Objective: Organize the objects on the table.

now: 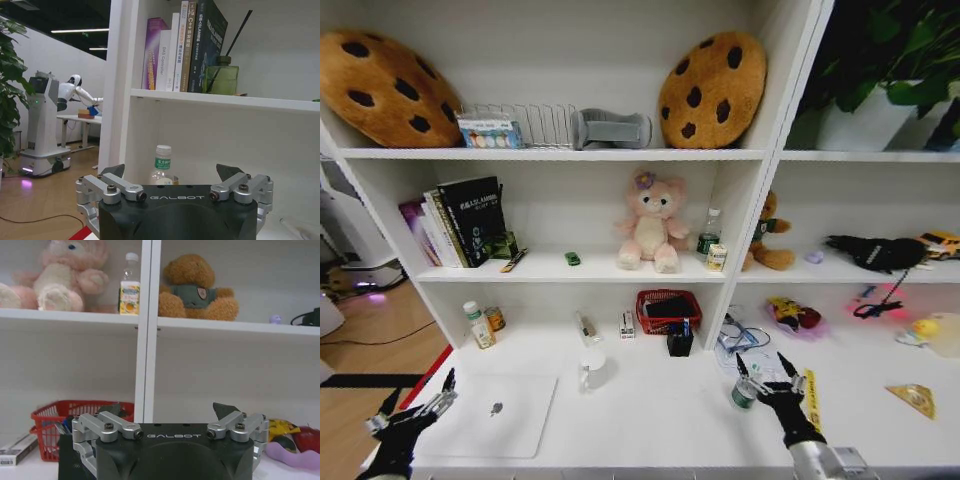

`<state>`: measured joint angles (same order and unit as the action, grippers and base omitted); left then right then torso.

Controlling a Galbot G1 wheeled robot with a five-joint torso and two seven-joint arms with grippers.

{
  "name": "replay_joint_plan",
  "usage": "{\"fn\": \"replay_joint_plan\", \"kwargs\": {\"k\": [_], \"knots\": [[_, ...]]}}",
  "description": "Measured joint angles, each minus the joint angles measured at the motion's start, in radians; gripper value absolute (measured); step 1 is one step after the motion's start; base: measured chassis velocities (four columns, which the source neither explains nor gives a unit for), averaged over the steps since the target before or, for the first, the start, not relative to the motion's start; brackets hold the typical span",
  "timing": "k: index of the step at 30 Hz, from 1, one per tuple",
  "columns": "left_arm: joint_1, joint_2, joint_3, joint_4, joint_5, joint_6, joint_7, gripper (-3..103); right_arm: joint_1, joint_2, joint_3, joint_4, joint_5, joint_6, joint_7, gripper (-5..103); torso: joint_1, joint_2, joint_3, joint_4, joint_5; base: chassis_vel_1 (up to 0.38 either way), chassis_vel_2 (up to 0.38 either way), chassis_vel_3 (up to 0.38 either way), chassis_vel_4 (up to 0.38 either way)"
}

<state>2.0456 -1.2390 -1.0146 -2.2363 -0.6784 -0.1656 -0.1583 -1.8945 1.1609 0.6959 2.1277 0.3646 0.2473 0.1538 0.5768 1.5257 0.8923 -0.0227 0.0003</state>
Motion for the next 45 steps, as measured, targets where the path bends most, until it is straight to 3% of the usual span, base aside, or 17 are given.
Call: {"fn": "replay_joint_plan", "kwargs": {"k": [2,5,13,16,19,21,22,23,29,33,38,42,45], "knots": [[0.000,0.000,0.000,0.000,0.000,0.000,0.000,100,0.002,-0.001,0.000,-0.014,0.001,-0.001,0.003,103,0.000,0.000,0.000,0.0000,-0.0001,0.000,0.000,0.000,0.000],[0.000,0.000,0.000,0.000,0.000,0.000,0.000,100,0.007,-0.005,0.000,-0.034,0.005,-0.004,0.005,96,0.000,0.000,0.000,0.0000,-0.0003,0.000,0.000,0.000,0.000],[0.000,0.000,0.000,0.000,0.000,0.000,0.000,100,0.027,-0.008,-0.019,-0.046,0.014,-0.028,0.014,64,0.000,0.000,0.000,0.0000,-0.0003,0.000,0.000,0.000,0.000],[0.000,0.000,0.000,0.000,0.000,0.000,0.000,100,0.028,-0.009,-0.020,-0.049,0.014,-0.030,0.015,58,0.000,0.000,0.000,0.0000,-0.0003,0.000,0.000,0.000,0.000],[0.000,0.000,0.000,0.000,0.000,0.000,0.000,100,0.031,-0.012,-0.020,-0.056,0.015,-0.038,0.019,42,0.000,0.000,0.000,0.0000,-0.0003,0.000,0.000,0.000,0.000],[0.000,0.000,0.000,0.000,0.000,0.000,0.000,100,0.031,-0.012,-0.020,-0.057,0.015,-0.038,0.020,42,0.000,0.000,0.000,0.0000,-0.0003,0.000,0.000,0.000,0.000],[0.000,0.000,0.000,0.000,0.000,0.000,0.000,100,0.031,-0.013,-0.020,-0.058,0.015,-0.040,0.021,32,0.000,0.000,0.000,0.0000,-0.0003,0.000,0.000,0.000,0.000],[0.000,0.000,0.000,0.000,0.000,0.000,0.000,100,0.031,-0.013,-0.020,-0.056,0.016,-0.040,0.021,28,0.000,0.000,0.000,0.0000,-0.0003,0.000,0.000,0.000,0.000],[0.000,0.000,0.000,0.000,0.000,0.000,0.000,100,0.004,-0.012,-0.013,-0.014,0.015,-0.049,0.034,28,0.000,0.000,0.000,0.0001,-0.0002,0.000,0.000,0.000,0.000],[0.000,0.000,0.000,0.000,0.000,0.000,0.000,100,-0.074,0.026,0.004,0.084,0.036,-0.083,0.097,28,0.000,0.000,0.000,0.0002,-0.0003,0.000,0.000,0.000,0.000],[0.000,0.000,0.000,0.000,0.000,0.000,0.001,100,-0.234,0.122,0.023,0.224,-0.008,-0.131,0.255,28,0.000,0.000,0.000,-0.0001,-0.0004,0.000,0.000,0.000,0.000],[0.000,0.000,0.000,0.000,0.000,0.000,0.001,100,-0.284,0.145,0.016,0.263,-0.035,-0.150,0.305,28,0.000,0.000,0.000,-0.0001,-0.0007,0.000,0.000,0.000,0.000],[0.000,0.000,0.000,0.000,0.000,0.000,0.001,100,-0.329,0.158,0.004,0.292,-0.080,-0.204,0.385,28,0.000,0.000,0.000,0.0000,-0.0004,0.000,0.000,0.000,0.000]]}}
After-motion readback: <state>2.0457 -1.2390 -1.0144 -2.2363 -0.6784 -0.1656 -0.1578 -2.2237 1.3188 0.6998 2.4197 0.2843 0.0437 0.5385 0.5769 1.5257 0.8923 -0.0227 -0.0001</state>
